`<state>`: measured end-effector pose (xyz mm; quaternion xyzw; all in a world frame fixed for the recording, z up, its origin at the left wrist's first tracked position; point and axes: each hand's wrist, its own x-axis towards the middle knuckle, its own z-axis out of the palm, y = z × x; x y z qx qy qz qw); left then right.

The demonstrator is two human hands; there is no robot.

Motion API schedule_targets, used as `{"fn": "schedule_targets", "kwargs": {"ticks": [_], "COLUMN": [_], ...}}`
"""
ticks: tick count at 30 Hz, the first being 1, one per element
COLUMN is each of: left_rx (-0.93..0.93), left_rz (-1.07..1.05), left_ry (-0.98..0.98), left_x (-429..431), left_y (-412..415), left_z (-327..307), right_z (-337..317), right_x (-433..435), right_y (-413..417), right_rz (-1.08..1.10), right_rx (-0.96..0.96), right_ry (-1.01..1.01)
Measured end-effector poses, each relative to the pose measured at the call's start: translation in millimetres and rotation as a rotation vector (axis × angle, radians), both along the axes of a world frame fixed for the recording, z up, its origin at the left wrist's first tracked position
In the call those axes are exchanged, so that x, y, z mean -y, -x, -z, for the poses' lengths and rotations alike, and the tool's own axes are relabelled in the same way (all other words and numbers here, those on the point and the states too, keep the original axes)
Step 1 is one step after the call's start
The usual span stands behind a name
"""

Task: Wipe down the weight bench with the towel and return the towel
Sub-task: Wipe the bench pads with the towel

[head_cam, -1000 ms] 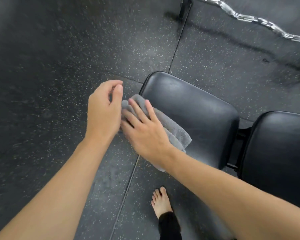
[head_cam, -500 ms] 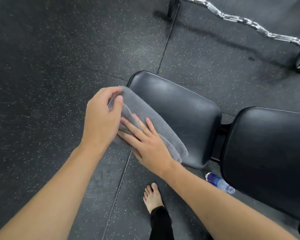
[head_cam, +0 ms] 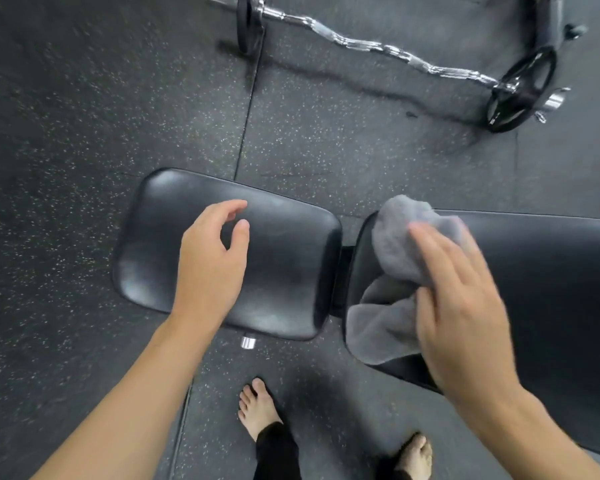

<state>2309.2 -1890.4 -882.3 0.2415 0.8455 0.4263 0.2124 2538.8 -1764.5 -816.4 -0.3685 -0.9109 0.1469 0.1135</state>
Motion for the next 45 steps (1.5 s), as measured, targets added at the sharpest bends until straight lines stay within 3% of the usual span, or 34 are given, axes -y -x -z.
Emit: {"fn": "schedule_targets", "kwargs": {"ticks": [3, 8, 12, 19, 30, 42, 45], "left_rx": [0.031, 0.071, 0.093, 0.119, 0.133, -0.039, -0.073], "left_rz": [0.006, 0.027, 0.023, 0.139, 0.353, 0.553, 0.643], "left_ry": [-0.019, -0.030, -0.026, 0.002, -0.064, -0.075, -0.073], "left_x": [-22.2, -42.2, -46.2, -79.2, -194.0, -340.4, -362.7], "left_y": [-14.5, -35.0, -48.8, -102.2, -226.9, -414.4, -455.3], "left_z": [-7.7, -14.9, -15.8, -23.7, -61.4, -137.7, -156.7], "right_z": [-33.5, 78.7, 111.6, 97.0, 15.2, -157.4, -169.3], "right_x": [-25.6, -44.4, -73.7, -127.4, -220.2, -361.6, -376.4], "right_y": [-11.5, -9.2, 30.7, 57.8, -105.0, -388.4, -421.4], "right_rz": [0.087, -0.075, -0.171, -0.056, 0.042, 0.212, 0.227], "right_rx": [0.151, 0.536, 0.576, 0.598, 0.442, 0.487, 0.450], "right_ry": [-0.162, -0.113, -0.099, -0.061, -0.197, -0.344, -0.365]}}
